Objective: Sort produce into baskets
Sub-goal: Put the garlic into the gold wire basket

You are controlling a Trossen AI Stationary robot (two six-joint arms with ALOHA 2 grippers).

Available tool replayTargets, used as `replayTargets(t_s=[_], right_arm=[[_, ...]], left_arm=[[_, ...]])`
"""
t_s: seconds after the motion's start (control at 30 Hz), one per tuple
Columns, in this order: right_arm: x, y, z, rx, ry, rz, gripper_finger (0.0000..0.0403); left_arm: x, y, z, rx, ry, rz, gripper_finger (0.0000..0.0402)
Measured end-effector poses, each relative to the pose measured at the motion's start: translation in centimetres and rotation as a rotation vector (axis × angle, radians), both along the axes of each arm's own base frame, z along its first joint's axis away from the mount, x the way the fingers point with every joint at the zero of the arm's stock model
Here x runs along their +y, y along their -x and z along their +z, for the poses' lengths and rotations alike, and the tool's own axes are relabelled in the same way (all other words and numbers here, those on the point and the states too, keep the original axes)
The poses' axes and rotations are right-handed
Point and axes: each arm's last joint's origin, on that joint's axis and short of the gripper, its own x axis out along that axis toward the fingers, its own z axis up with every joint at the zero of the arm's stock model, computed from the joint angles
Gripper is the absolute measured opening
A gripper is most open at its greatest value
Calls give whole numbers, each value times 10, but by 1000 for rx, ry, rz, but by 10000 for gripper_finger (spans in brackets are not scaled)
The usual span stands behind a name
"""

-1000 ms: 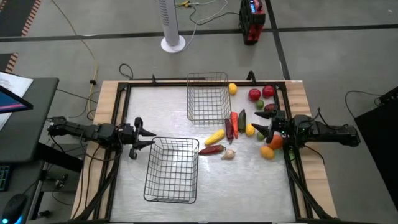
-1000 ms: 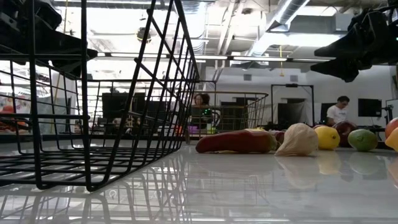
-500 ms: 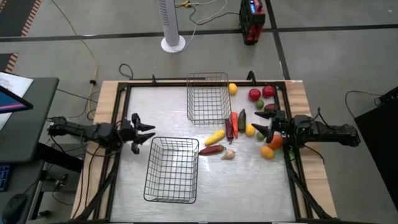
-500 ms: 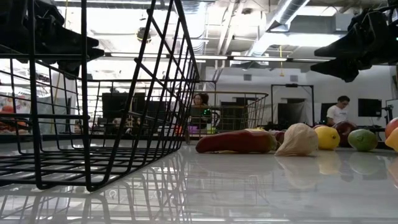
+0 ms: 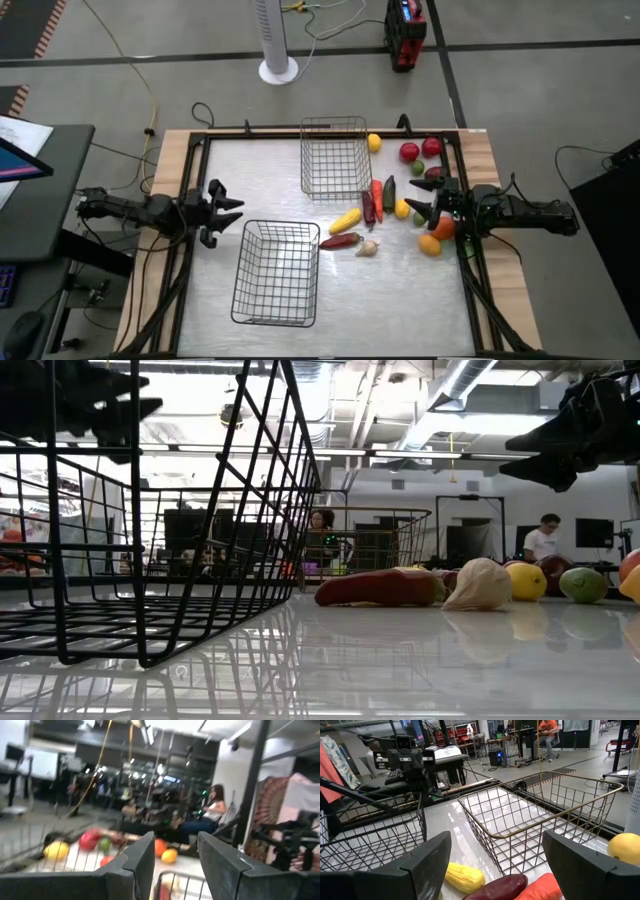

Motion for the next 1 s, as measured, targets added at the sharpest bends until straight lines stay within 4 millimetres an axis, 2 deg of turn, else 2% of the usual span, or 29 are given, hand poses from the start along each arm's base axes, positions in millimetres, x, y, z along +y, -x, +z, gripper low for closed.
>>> replayTargets(t_s=[0.37, 0.53, 0.7, 0.83, 1.0], right_arm=[[0, 0, 1, -9, -2, 0, 340], [0, 0, 7, -106, -94, -2, 340], [0, 1, 19, -240, -103, 4, 340], [-2, 4, 29, -351, -99, -54, 340], [-5, 8, 38, -425, -53, -178, 340]], left_arm=[[-1, 3, 10, -109, -81, -35, 137], [-3, 4, 10, -117, -162, -86, 137], [-6, 3, 9, -108, -204, -148, 137], [-5, 2, 6, -80, -168, -151, 137], [-1, 2, 6, -66, -66, -33, 137]])
